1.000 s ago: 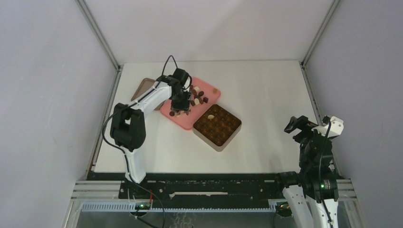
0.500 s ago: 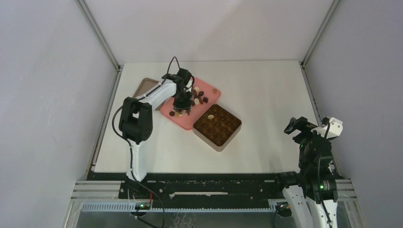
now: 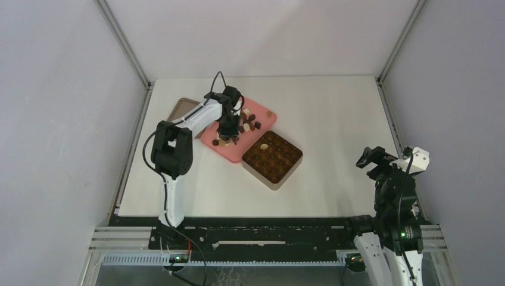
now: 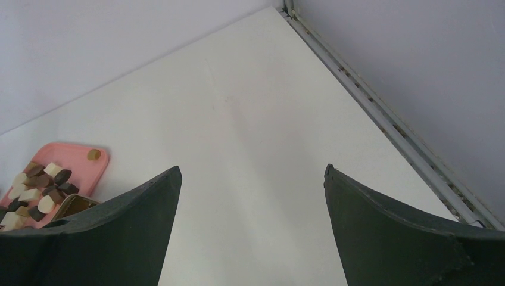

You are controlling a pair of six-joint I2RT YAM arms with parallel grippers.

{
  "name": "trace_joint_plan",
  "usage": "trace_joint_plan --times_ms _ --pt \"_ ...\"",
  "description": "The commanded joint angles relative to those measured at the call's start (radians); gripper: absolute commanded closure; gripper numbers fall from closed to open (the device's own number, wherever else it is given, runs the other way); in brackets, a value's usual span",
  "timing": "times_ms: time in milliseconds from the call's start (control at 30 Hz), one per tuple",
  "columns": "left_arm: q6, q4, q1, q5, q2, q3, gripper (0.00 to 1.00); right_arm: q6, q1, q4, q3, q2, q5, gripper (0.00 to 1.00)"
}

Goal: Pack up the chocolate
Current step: Pick up the fake chocolate from the plate.

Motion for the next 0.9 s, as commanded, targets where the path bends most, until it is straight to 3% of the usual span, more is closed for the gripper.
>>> trace_joint_plan --times_ms 0,433,867 --pt "0.0 -0.012 0.007 0.01 -0.078 0.004 0.9 -0.019 0.004 0.042 -0.003 -0.009 0.01 0.03" --pt "0.015 0.024 -0.007 0.106 -0.267 -0.054 0.93 -0.019 0.006 0.04 -0.003 -0.007 0.008 0.03" --pt "0.023 0.02 -0.198 0.131 -0.244 0.039 0.89 -0.019 0.007 0.037 -0.003 -0.006 0.005 0.03"
